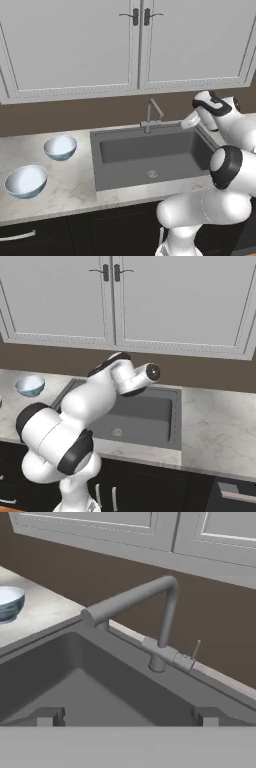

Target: Rinse each bowl for a few seconds and place them down in the sink or on the counter.

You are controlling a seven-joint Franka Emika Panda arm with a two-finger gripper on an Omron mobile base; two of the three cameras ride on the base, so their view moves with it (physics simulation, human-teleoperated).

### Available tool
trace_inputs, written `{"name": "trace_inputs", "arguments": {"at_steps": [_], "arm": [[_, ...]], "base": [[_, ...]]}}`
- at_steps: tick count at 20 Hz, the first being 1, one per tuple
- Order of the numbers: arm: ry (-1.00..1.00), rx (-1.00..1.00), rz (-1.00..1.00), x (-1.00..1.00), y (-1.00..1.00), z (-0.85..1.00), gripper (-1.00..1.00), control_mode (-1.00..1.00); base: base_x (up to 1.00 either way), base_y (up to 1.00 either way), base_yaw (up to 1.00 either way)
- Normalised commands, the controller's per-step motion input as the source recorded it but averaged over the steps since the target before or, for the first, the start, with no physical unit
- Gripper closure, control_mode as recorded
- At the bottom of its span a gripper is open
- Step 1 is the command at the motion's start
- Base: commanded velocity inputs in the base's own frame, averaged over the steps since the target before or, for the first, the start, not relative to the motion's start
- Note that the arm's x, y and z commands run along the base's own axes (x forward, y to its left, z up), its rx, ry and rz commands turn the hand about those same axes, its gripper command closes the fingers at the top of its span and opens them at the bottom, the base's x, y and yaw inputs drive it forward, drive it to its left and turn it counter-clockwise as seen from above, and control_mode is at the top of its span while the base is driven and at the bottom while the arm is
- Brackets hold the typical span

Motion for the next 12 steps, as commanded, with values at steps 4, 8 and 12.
{"name": "trace_inputs", "arguments": {"at_steps": [4,8,12], "arm": [[-0.1,0.02,0.01,0.24,0.0,-0.22,-1.0,-1.0],[-0.06,0.0,0.0,0.25,0.0,-0.13,-1.0,-1.0],[-0.09,0.0,0.0,0.23,0.0,-0.01,-1.0,-1.0]], "base": [[0.0,0.0,0.0],[0.0,0.0,0.0],[0.0,0.0,0.0]]}}
